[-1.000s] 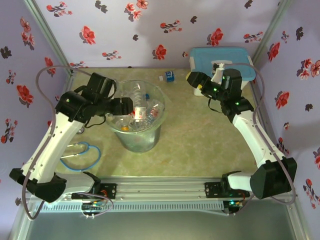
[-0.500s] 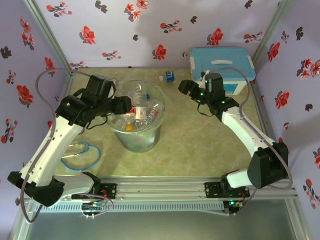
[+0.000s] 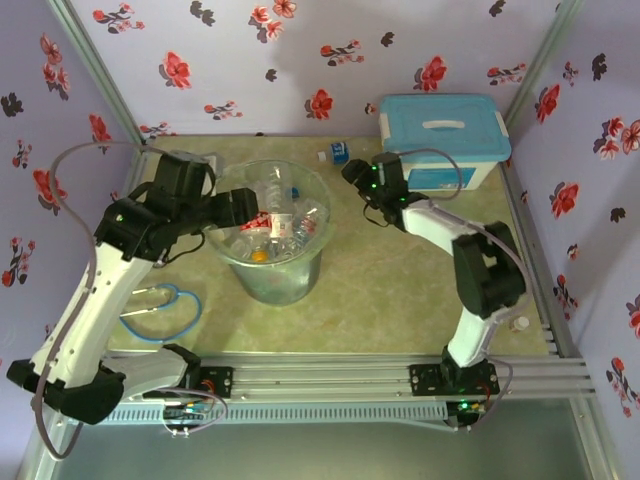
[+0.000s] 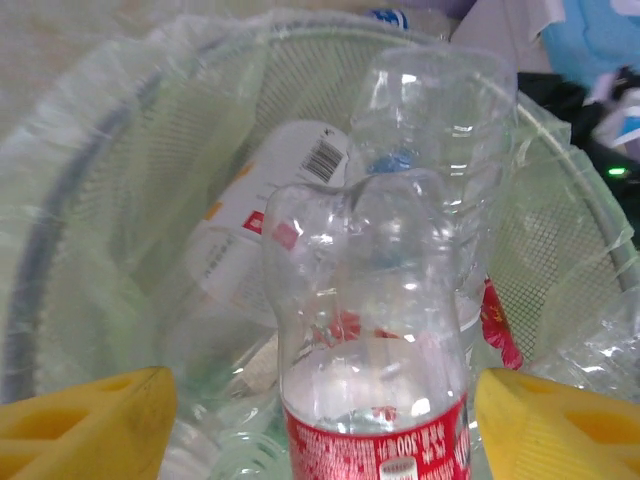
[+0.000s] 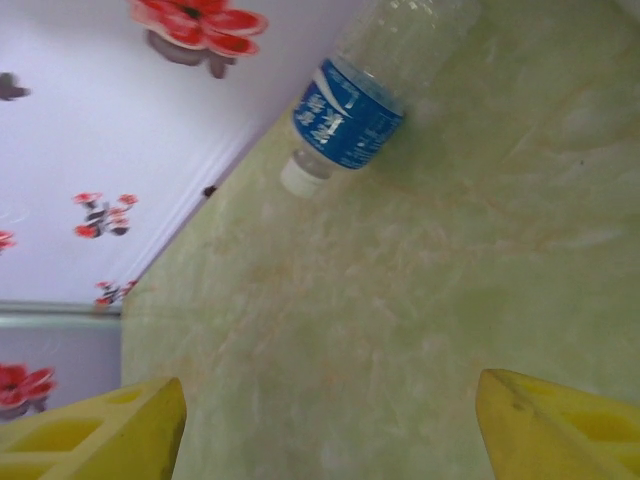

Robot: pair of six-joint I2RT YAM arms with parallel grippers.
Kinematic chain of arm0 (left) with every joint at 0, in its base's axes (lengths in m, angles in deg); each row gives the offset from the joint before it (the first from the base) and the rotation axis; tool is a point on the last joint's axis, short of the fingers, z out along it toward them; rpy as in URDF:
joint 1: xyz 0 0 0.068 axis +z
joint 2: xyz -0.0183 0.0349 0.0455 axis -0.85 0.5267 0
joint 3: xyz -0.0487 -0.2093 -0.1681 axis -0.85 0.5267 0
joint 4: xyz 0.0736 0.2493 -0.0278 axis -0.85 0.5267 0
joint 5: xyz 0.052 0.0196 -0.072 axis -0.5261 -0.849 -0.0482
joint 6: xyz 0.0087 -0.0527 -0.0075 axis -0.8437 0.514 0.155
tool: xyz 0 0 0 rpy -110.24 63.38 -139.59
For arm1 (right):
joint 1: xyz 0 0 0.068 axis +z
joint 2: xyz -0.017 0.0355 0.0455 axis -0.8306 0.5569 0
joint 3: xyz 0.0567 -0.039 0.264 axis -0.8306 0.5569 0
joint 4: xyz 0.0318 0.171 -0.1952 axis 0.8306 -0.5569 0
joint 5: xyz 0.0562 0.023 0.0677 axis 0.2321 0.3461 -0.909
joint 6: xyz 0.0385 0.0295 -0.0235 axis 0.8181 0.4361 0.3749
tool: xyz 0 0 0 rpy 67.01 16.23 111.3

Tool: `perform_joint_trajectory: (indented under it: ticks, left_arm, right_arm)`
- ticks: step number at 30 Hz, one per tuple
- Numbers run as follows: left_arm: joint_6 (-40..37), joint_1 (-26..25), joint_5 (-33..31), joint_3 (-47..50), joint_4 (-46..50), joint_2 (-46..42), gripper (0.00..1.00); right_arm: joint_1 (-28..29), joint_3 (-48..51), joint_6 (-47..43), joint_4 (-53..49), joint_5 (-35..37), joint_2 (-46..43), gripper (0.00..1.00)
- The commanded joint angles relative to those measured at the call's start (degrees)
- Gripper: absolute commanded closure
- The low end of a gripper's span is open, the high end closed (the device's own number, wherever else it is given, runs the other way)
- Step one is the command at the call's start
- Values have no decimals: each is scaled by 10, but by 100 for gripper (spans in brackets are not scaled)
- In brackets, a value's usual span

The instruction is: Put the plastic bottles in the bin

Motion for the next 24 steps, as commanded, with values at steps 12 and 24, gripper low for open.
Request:
perform_joint_trajectory:
  ticks: [12,24]
  left_arm:
    - [-67,41,7,-36,-30,-31,15]
    - [-63,64,19,-38,-46,-38,14]
  right_arm:
    - [37,-304,86,-66,178,269,22]
    - [25,-583,117,-198,193,444,21]
